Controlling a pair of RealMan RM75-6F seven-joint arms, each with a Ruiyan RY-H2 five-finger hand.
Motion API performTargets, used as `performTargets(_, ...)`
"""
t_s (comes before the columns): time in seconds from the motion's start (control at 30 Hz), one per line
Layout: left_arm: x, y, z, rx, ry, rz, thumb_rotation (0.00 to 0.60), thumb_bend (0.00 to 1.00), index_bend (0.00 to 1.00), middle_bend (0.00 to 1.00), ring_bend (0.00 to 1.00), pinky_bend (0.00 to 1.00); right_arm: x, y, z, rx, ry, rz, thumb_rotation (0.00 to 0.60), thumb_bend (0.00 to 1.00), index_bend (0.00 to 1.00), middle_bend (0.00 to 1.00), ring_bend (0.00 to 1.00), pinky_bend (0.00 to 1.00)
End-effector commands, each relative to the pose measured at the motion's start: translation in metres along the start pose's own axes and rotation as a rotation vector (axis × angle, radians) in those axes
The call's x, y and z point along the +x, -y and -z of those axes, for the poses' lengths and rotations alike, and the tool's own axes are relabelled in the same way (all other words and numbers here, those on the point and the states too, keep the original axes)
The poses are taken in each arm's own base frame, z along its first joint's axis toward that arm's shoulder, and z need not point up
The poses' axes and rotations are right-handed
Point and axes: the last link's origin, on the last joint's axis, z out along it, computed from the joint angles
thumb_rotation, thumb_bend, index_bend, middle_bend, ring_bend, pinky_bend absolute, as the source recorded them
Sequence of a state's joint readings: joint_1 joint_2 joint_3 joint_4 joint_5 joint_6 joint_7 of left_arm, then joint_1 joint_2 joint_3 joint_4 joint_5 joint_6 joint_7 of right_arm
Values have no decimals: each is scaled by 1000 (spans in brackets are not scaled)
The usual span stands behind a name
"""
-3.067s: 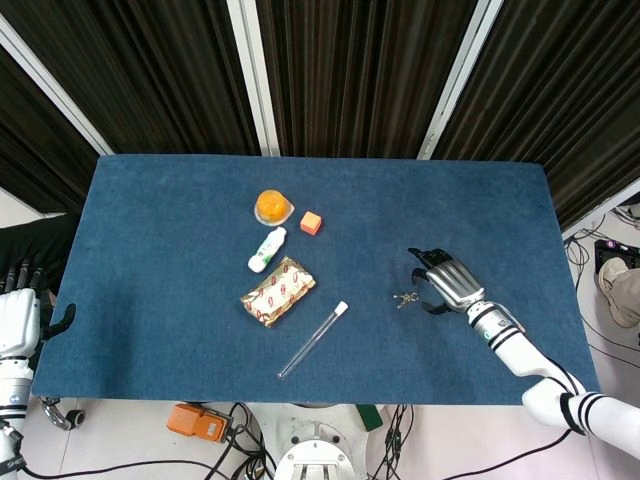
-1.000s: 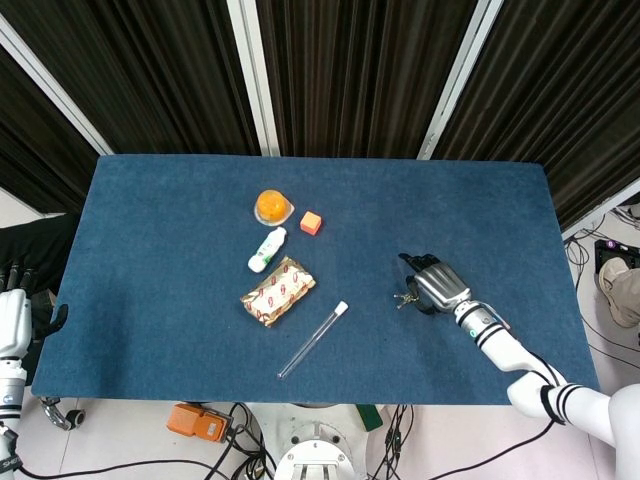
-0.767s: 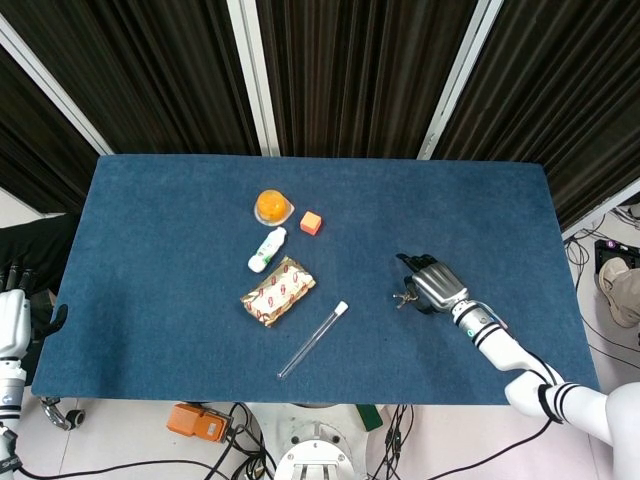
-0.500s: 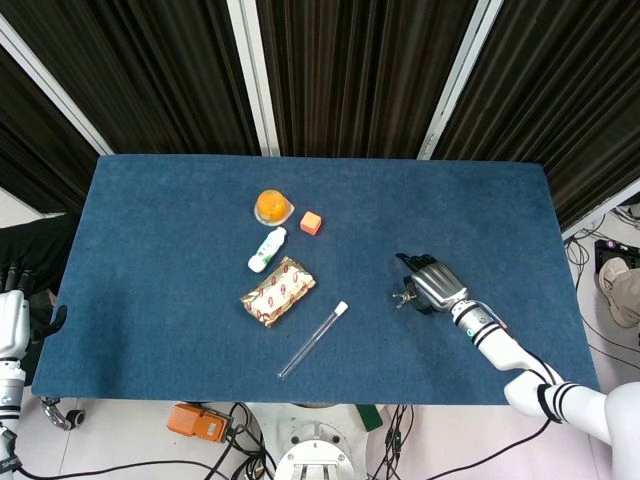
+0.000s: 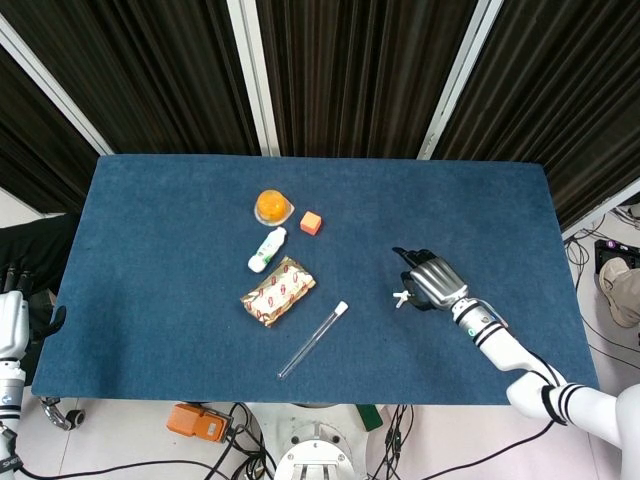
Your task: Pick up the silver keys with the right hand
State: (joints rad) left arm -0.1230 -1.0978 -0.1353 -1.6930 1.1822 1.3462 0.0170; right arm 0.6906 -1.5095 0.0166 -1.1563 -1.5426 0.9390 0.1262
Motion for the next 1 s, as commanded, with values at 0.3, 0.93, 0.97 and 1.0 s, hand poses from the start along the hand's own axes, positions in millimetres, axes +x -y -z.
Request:
performTargets(0.3,0,0,0,0,1,2,600,321,177,36,44,149,32,10,-5,34,-85,4,600,560,732,109,234,257)
performTargets(0.93,-1,-1,0,-8,2,-8,600,320,177,36,44,149,168,53,-18,119,-287,32,600,559,732,109,234,258)
performTargets(0.97,0,-1,0,-9,2,-7,600,320,177,36,44,149,171,54,-18,120,-292,32,600,559,732,109,234,258)
performTargets(1.0,0,-1,0,-9,2,-6,600,321,177,36,44,149,174,55,-17,120,-294,30,600,559,732,109,234,258)
